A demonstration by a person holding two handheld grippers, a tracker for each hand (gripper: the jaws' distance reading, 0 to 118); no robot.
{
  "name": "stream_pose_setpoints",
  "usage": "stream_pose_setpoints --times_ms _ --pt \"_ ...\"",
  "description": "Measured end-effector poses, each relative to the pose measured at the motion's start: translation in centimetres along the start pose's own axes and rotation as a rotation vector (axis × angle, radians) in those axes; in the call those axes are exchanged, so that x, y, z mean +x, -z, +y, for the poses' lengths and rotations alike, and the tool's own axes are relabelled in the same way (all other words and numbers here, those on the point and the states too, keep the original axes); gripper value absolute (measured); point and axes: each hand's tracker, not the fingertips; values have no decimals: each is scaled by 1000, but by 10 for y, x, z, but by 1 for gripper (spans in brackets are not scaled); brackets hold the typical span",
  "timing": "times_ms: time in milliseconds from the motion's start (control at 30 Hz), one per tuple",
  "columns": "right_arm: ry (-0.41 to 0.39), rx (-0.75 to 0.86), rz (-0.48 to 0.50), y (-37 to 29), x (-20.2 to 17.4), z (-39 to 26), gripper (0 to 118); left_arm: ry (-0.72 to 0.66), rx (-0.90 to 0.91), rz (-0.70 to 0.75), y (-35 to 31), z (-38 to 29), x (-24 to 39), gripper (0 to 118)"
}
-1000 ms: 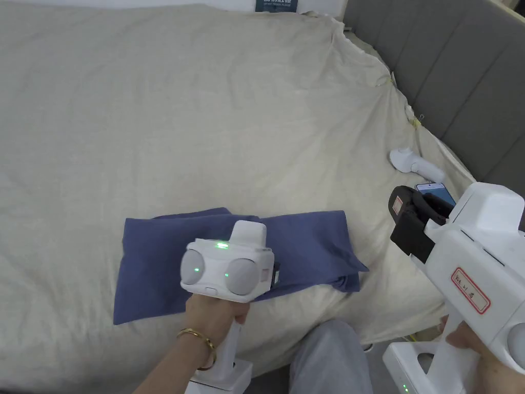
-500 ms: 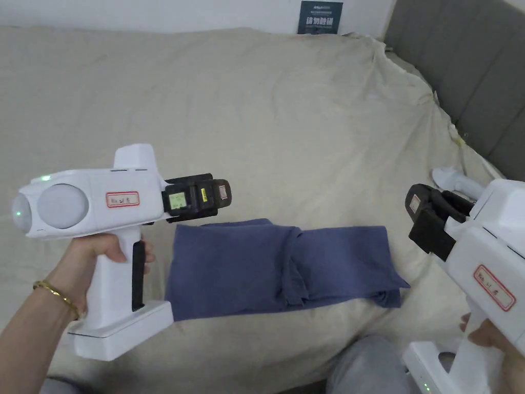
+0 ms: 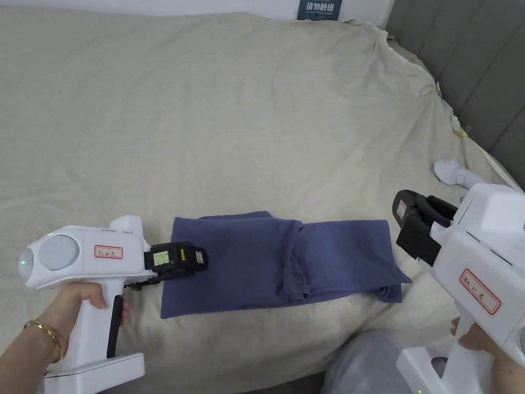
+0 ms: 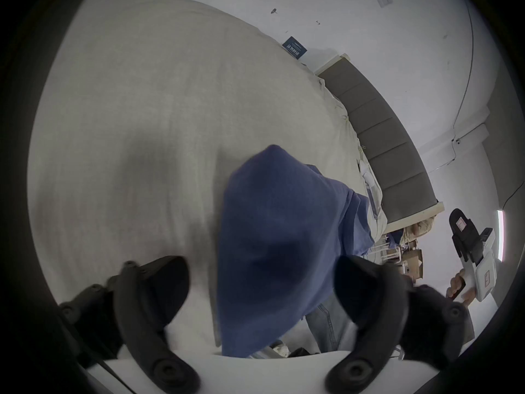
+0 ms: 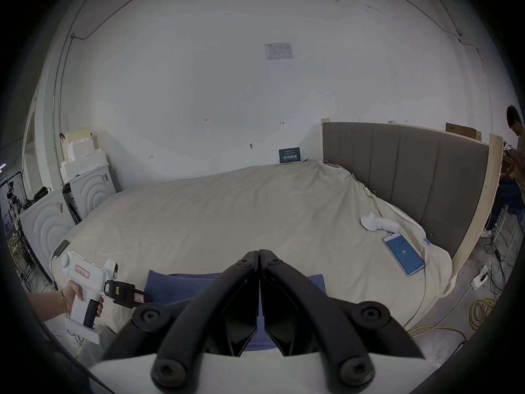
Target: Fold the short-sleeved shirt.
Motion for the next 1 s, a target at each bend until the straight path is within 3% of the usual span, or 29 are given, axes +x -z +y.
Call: stream_pose_setpoints --times_ms 67,100,133,167,300,533,767,867,933,1000 --pt "-1 -16 -16 3 1 -2 0 11 35 43 0 2 8 83" --pt "-4 -25 -22 5 2 -3 0 18 28 50 4 6 6 64" --pt "0 -33 -26 7 2 -4 0 3 -1 60 8 8 7 36" --pt "5 -41 -26 8 3 -5 0 -5 -22 77 11 9 9 20" --pt "10 -57 -23 10 2 -9 0 4 -34 126 7 16 24 12" --pt "10 -59 1 13 -4 -6 0 -88 50 114 -53 30 23 10" --pt "12 -46 39 17 -15 -3 0 -157 149 424 -141 44 -18 10" --pt "15 -48 56 21 -20 -5 0 -108 168 571 -168 48 -15 10" --pt "18 -52 64 23 -22 -7 0 -44 156 609 -171 49 3 10" --pt "25 -54 74 24 -24 -9 0 -17 167 544 -172 52 25 10"
